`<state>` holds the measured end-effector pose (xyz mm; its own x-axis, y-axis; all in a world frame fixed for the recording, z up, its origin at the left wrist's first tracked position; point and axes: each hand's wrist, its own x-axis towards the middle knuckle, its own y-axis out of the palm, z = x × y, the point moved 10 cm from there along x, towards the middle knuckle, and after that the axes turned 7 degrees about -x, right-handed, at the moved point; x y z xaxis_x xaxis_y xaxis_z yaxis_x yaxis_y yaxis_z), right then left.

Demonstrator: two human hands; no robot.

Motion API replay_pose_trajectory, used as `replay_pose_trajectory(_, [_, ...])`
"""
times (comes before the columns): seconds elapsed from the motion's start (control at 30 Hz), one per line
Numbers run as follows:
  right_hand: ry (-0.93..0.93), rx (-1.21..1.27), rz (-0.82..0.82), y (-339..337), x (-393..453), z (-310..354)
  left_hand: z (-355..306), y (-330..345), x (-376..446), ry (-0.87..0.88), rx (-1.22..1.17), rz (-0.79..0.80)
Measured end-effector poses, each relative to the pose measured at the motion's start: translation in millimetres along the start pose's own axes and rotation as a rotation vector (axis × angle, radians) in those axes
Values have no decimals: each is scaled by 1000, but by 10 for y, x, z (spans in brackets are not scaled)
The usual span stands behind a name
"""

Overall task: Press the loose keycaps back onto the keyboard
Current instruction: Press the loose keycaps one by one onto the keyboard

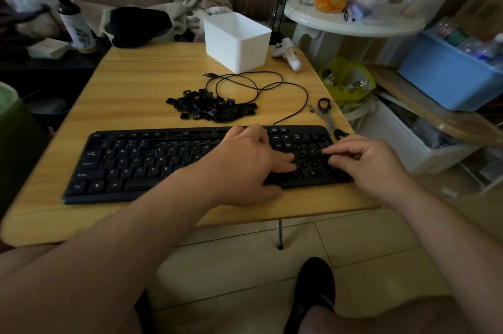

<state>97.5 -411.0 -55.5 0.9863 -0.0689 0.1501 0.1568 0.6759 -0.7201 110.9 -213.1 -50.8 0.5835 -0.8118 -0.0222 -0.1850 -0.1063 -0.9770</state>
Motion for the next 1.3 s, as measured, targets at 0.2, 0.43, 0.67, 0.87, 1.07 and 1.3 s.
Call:
replay_pose_trajectory(0.2, [-204,-405,19,30,-22,264,30,22,10,3,-27,-2])
replay_pose_trajectory(0.43, [-234,-567,30,78,13,366,21,22,5,-2,-26,0])
replay_pose_trajectory(0.67, [-121,-718,139,126,101,387,4,18,-3,-1,-23,-6])
replay_pose_trajectory(0.87, [-112,-851,174,176,90,458,-1,18,5,0,-22,-6])
replay_pose_trajectory(1.07, [-81,-800,166,187,106,446,-4,22,-1,1,-16,-4])
replay_pose_trajectory(1.3, [-72,-521,68,6,31,311,74,-46,-84,0,-94,-81])
